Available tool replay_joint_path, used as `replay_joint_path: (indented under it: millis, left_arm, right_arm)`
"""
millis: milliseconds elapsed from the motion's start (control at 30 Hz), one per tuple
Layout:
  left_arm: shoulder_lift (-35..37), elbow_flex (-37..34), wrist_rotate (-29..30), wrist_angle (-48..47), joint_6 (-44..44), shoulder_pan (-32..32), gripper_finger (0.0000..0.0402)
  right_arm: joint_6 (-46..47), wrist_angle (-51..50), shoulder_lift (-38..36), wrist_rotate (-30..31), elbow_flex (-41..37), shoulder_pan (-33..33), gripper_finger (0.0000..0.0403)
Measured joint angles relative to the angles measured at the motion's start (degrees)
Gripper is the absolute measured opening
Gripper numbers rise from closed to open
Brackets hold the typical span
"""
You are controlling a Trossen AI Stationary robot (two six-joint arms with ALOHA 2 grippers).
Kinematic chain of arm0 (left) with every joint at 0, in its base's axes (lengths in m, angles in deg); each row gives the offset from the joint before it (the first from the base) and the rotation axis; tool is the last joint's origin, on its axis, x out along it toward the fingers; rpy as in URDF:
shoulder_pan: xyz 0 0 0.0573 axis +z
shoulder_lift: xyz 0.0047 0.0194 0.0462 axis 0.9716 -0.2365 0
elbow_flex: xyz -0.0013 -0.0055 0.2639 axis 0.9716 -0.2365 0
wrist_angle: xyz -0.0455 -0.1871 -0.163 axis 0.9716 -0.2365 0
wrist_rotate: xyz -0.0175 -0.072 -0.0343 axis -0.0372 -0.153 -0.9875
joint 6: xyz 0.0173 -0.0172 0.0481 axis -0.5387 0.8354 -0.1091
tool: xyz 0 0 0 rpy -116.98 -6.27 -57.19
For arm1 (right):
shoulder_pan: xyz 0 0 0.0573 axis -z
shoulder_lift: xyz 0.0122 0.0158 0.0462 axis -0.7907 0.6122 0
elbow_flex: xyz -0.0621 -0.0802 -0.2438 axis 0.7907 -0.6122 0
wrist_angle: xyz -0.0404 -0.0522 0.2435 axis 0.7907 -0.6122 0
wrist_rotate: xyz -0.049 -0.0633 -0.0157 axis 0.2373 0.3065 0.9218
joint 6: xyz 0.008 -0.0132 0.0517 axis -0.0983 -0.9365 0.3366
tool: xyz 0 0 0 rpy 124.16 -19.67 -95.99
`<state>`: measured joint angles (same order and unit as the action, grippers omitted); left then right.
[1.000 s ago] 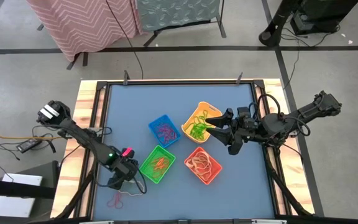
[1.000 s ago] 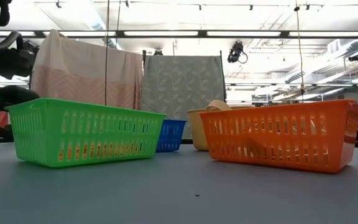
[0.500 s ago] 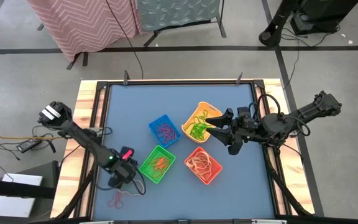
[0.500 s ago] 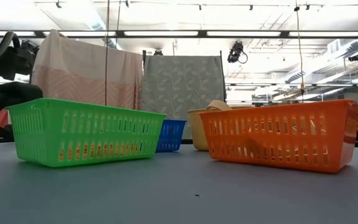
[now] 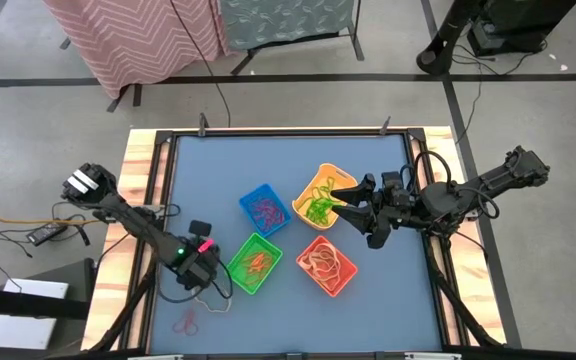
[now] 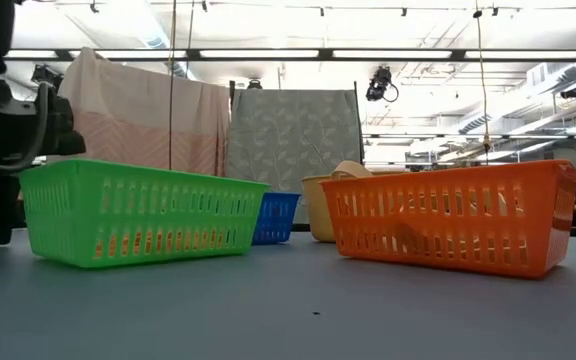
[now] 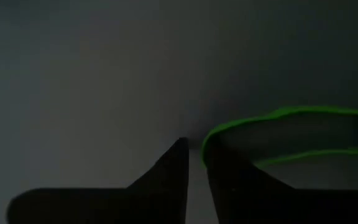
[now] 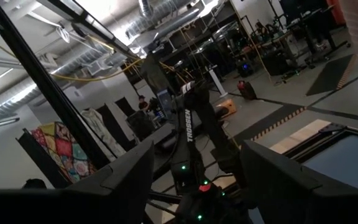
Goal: Sort rubber bands into baskets
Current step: Put the green rubber band into the yellow bin
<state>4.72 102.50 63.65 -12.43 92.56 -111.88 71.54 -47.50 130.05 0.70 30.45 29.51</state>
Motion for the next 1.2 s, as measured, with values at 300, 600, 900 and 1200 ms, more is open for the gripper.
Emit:
replay_joint_path:
  millis: [300,600,900,1200]
  left_arm:
    - [0.24,-1.99,-1.31,1.97,0.00,3.51,0.0038]
    - [3.79,2.60,4.65,-9.57,7.75,7.41,0.0003]
    - [10.74,10.17,9.77,-23.69,17.39,11.73,0.0001]
    - [10.19,20.78,14.78,4.54,10.13,15.65,0.0001]
  right_arm:
    - [2.58,-0.03,0.00,0.00,0.00,-0.02,0.0252]
    - [3.10,0.04,0.00,-0.02,0.00,-0.48,0.0252]
    - [4.48,0.51,-0.02,-0.24,0.00,-0.55,0.0252]
    - [5.19,3.28,-0.02,-1.36,0.00,-0.54,0.0252]
